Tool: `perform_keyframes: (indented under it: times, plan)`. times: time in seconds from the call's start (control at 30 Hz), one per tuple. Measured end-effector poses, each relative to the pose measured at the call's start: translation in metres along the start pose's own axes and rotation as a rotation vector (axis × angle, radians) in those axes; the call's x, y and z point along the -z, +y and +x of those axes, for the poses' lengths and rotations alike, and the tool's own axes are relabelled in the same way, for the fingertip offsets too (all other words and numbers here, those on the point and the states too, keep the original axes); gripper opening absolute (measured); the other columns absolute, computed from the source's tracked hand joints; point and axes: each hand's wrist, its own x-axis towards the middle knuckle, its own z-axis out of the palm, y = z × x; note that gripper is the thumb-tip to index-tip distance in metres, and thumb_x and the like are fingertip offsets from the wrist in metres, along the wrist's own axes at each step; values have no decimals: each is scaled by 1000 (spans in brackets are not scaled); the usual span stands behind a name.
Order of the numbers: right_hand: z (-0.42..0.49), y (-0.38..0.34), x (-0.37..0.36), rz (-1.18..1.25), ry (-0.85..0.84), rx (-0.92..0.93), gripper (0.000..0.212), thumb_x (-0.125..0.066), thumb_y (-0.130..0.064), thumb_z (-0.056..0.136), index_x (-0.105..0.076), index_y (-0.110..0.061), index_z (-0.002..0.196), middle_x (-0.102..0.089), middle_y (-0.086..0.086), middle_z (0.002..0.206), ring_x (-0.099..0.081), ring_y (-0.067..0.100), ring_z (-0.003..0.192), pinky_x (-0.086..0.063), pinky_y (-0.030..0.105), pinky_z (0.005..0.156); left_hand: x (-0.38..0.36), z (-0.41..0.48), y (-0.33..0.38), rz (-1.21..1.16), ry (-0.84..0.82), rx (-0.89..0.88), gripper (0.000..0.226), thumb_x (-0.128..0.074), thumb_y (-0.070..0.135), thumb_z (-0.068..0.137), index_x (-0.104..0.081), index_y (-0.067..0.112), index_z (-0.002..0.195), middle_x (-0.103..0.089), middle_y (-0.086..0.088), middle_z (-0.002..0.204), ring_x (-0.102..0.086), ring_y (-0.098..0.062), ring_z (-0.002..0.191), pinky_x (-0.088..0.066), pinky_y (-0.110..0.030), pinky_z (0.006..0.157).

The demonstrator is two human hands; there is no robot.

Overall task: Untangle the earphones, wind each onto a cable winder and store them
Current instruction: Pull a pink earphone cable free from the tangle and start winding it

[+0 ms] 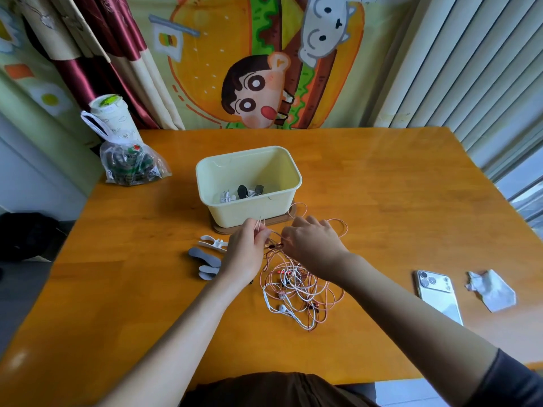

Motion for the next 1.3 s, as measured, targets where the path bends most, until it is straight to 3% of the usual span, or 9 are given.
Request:
perform_keyframes:
  times: [0.3, 0.43, 0.63, 0.73, 0.8, 0.93, 1.0, 1.13, 1.3]
  plan:
    - [0, 13, -8, 230, 97, -12, 23, -48, -14, 97, -61, -23, 114, -59, -2, 120, -51, 20, 111, -41, 34, 91, 2, 4, -4, -119, -55, 93, 11, -42, 14, 101, -48, 8, 93, -57, -6, 83, -55, -9, 68, -42, -7, 46]
    - [2, 19, -14, 368, 7, -5, 49, -49, 12, 83, -56, -16, 122, -58, 3, 124, -55, 21, 113, -49, 34, 89, 3, 1, -3, -181, -103, 44, 17, -41, 14, 101, -45, 15, 86, -50, -4, 79, -48, -12, 72, -41, -8, 53]
    - [7, 11, -3, 698, 113, 93, 72, -38, 22, 74, -33, -6, 140, -43, 14, 140, -40, 22, 131, -32, 18, 102, 7, 2, 3, -264, -278, -46, 23, -39, 19, 103, -59, 22, 91, -48, -9, 78, -47, -17, 72, -42, -24, 62]
    - [12, 10, -2, 608, 105, 124, 45, -46, 12, 88, -52, -6, 129, -56, 11, 129, -53, 22, 119, -41, 24, 100, 12, 3, 4, -254, -299, -64, 27, -41, 16, 102, -61, 21, 85, -48, -13, 74, -45, -20, 71, -38, -31, 69]
    - [12, 13, -1, 576, 69, 98, 22, -48, -3, 95, -62, -4, 112, -67, 9, 106, -62, 23, 98, -47, 21, 80, 15, 4, 2, -222, -270, -58, 27, -42, 15, 101, -64, 22, 87, -57, -20, 81, -51, -21, 75, -42, -28, 71]
    - [10, 18, 9, 603, 132, 56, 24, -42, -14, 100, -64, -10, 94, -56, -5, 71, -53, 16, 64, -37, 17, 54, 19, 9, -8, -90, -105, -69, 6, -50, 15, 98, -56, 15, 99, -65, -4, 87, -59, -13, 79, -41, -7, 58]
    - [9, 15, 13, 598, 178, 60, 24, -43, -17, 100, -65, -11, 92, -50, -13, 63, -46, 6, 52, -34, 18, 48, 17, 11, -10, -32, -84, -81, 2, -52, 16, 97, -51, 15, 99, -61, 4, 83, -56, -11, 76, -40, -8, 56]
    - [9, 11, 14, 578, 261, 32, 23, -47, -24, 97, -67, -14, 92, -50, -16, 62, -44, 3, 49, -30, 18, 48, 11, 14, -12, 129, -151, -80, 12, -56, 18, 94, -52, 21, 83, -53, 12, 80, -51, -9, 83, -34, -8, 61]
    - [7, 16, 19, 646, 324, -15, 19, -49, -24, 97, -60, -22, 83, -53, -11, 63, -41, 7, 50, -31, 23, 49, 11, 14, -18, 26, -223, -12, 10, -60, 24, 93, -57, 19, 85, -57, 6, 80, -50, -6, 73, -39, -7, 56]
